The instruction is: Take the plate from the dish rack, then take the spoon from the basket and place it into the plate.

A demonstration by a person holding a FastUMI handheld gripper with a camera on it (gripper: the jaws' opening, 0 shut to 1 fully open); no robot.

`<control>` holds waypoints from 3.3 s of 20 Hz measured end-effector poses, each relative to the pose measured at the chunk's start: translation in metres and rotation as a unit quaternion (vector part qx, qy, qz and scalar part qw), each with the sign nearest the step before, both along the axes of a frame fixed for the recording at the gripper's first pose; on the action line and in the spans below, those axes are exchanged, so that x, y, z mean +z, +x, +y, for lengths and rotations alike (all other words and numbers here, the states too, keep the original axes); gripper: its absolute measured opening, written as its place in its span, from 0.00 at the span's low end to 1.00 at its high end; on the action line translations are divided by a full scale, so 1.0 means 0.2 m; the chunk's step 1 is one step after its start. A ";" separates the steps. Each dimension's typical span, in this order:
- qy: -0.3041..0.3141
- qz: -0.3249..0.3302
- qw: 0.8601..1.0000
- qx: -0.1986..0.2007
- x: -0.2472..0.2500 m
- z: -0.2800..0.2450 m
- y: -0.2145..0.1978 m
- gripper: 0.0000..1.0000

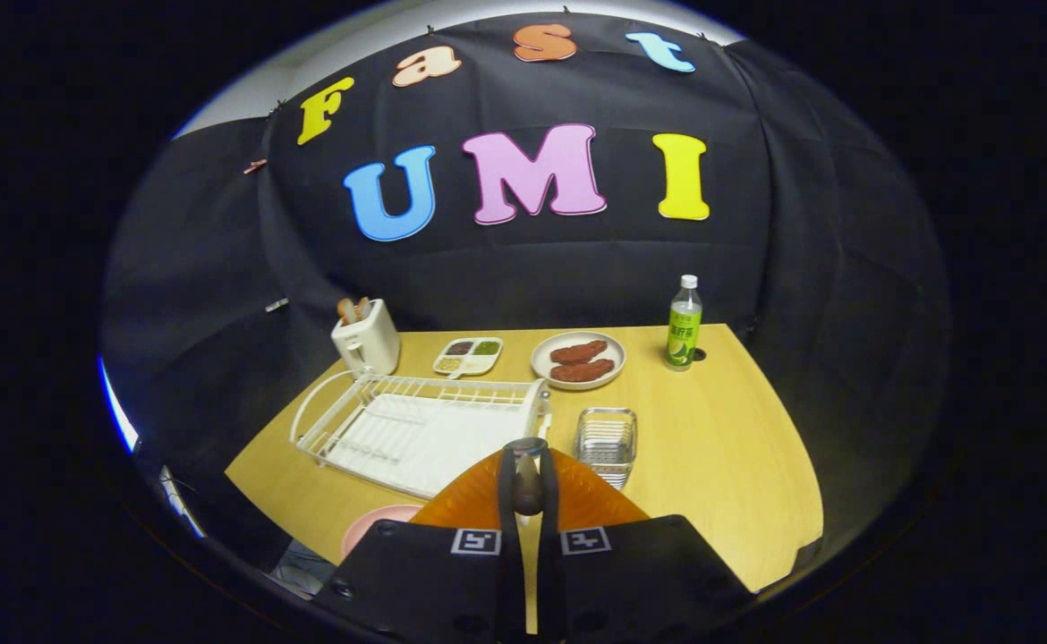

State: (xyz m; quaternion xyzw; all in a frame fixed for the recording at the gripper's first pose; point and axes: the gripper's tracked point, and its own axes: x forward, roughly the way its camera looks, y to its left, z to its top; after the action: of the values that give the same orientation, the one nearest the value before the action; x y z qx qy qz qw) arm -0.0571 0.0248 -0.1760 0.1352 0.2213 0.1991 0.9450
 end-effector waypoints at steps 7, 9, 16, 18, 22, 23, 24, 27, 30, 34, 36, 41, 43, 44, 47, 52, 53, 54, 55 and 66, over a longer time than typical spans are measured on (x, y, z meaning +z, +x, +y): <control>0.002 0.050 0.991 0.124 -0.22 0.46 -0.36 0.09; -0.002 0.067 0.987 0.144 -0.33 0.57 -0.40 0.09; -0.018 0.087 0.976 0.199 -0.54 0.83 -0.44 0.09; -0.023 0.075 0.974 0.211 -0.55 0.83 -0.44 0.09; -0.051 0.085 0.969 0.227 -0.67 0.75 -0.49 0.14; -0.058 0.092 0.967 0.230 -0.72 0.73 -0.50 0.15; -0.062 0.098 0.966 0.229 -0.75 0.71 -0.51 0.17; -0.084 0.118 0.964 0.224 -0.87 0.64 -0.52 0.18; -0.097 0.129 0.960 0.228 -0.95 0.62 -0.52 0.16; -0.092 0.120 0.964 0.218 -0.89 0.59 -0.49 0.34; -0.090 0.119 0.965 0.214 -0.87 0.60 -0.48 0.44; -0.084 0.106 0.968 0.210 -0.74 0.62 -0.47 0.76; -0.081 0.090 0.972 0.200 -0.63 0.61 -0.45 0.96; -0.081 0.079 0.975 0.191 -0.58 0.59 -0.43 0.98; -0.093 0.032 0.984 0.152 -0.38 0.52 -0.31 0.99; -0.096 -0.062 0.992 0.059 0.06 0.38 -0.10 0.99; -0.094 -0.072 0.992 0.045 0.14 0.36 -0.06 0.99; -0.086 -0.082 0.992 0.032 0.23 0.35 -0.04 0.99; -0.076 -0.092 0.993 0.021 0.32 0.34 -0.02 0.98; -0.057 -0.145 0.987 -0.040 0.61 0.22 0.05 0.98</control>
State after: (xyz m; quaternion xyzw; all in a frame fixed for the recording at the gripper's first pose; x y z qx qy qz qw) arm -0.0479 0.0689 -0.0542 0.0598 0.0869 0.1655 0.9805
